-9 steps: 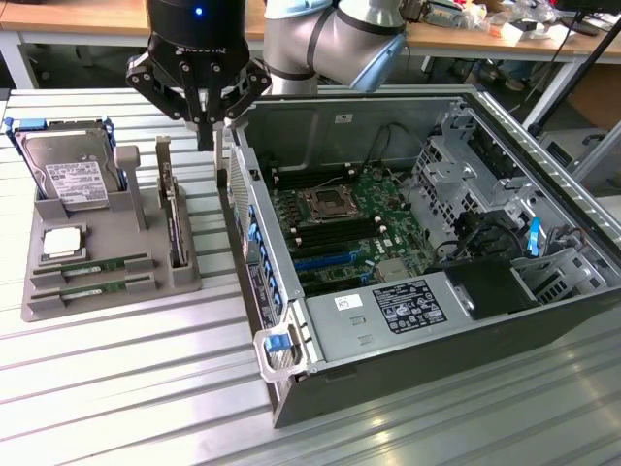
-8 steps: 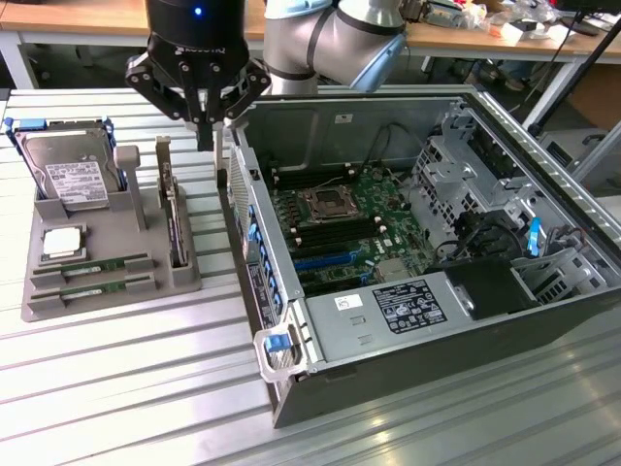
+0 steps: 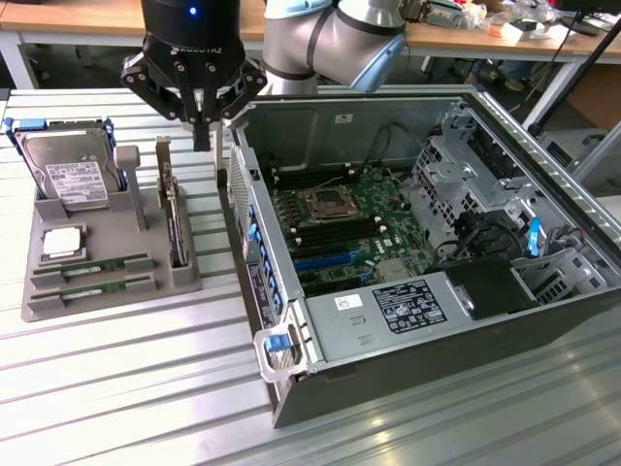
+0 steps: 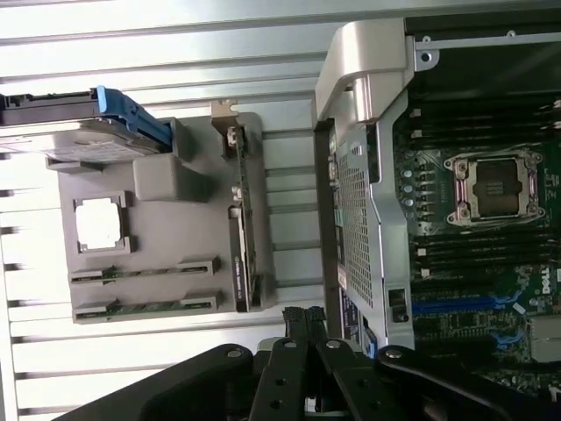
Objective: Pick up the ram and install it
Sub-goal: 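Reach for the ram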
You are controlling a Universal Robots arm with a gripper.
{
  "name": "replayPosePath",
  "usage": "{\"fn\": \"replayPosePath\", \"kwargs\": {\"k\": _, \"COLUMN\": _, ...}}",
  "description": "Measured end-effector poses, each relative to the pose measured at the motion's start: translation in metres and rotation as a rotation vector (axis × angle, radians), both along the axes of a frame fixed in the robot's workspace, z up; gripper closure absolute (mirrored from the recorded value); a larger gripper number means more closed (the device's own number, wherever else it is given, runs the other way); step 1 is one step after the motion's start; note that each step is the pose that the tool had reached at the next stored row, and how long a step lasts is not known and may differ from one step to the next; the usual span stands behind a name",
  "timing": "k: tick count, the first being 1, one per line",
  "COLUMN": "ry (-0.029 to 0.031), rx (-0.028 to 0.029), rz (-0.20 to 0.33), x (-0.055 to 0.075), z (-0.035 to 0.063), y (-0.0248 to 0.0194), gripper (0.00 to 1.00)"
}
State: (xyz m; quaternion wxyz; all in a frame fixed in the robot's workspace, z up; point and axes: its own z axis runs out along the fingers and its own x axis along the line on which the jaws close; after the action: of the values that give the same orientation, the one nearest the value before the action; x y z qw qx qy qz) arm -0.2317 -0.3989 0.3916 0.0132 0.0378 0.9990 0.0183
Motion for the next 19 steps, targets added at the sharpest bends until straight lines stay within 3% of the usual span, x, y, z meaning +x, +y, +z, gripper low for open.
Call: {"fn": "replayPosePath", "kwargs": {"k": 19, "ry": 0.0, "rx": 0.0, "rz": 0.0, "x": -0.024, "z": 0.0, "y": 0.0, "gripper": 0.89}}
